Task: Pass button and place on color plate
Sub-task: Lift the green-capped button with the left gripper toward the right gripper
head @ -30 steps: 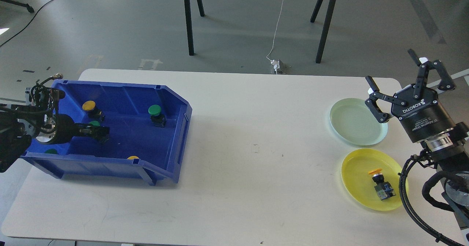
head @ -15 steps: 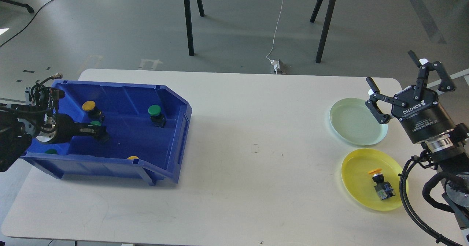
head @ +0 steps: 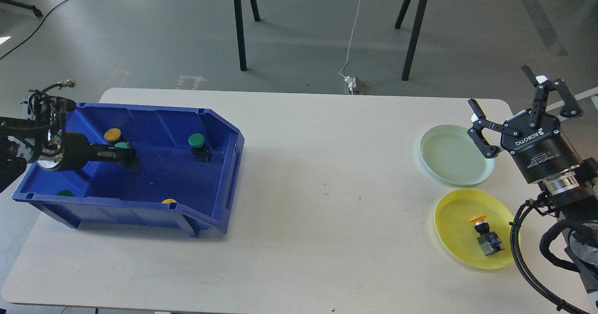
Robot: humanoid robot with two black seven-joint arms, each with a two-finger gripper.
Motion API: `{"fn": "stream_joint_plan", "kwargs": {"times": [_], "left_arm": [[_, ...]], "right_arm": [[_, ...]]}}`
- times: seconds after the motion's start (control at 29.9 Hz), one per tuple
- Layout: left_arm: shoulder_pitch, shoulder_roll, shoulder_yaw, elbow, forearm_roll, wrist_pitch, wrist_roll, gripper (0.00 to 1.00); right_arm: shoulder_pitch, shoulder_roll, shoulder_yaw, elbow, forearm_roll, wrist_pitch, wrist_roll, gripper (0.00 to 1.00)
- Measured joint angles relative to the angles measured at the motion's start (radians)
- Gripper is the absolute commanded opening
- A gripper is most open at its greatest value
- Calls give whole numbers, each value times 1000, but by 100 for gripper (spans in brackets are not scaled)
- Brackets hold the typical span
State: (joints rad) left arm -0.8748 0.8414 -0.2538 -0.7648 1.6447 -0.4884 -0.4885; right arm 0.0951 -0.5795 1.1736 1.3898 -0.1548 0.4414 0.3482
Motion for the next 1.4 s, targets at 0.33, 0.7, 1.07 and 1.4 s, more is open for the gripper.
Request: {"fn": "stream_joint_plan", "kwargs": {"times": [0.33,0.7,1.07,1.4], "left_arm": [[-6,257,-102,-452,-383,-1,0,8],[-5,87,-209,-585,-909,0,0,8],[73,-236,-200,-483,-997,0,0,8],[90,-266,-197,-475,-1025,0,0,7]], "right_arm": [[-6,3,0,0,-3,2,0,97],[45,-57,-57,22,-212,7,-6,97],[339,-81,-323,16,-409,-34,6,97],[605,108,-596,-108,-522,-195,98,97]]}}
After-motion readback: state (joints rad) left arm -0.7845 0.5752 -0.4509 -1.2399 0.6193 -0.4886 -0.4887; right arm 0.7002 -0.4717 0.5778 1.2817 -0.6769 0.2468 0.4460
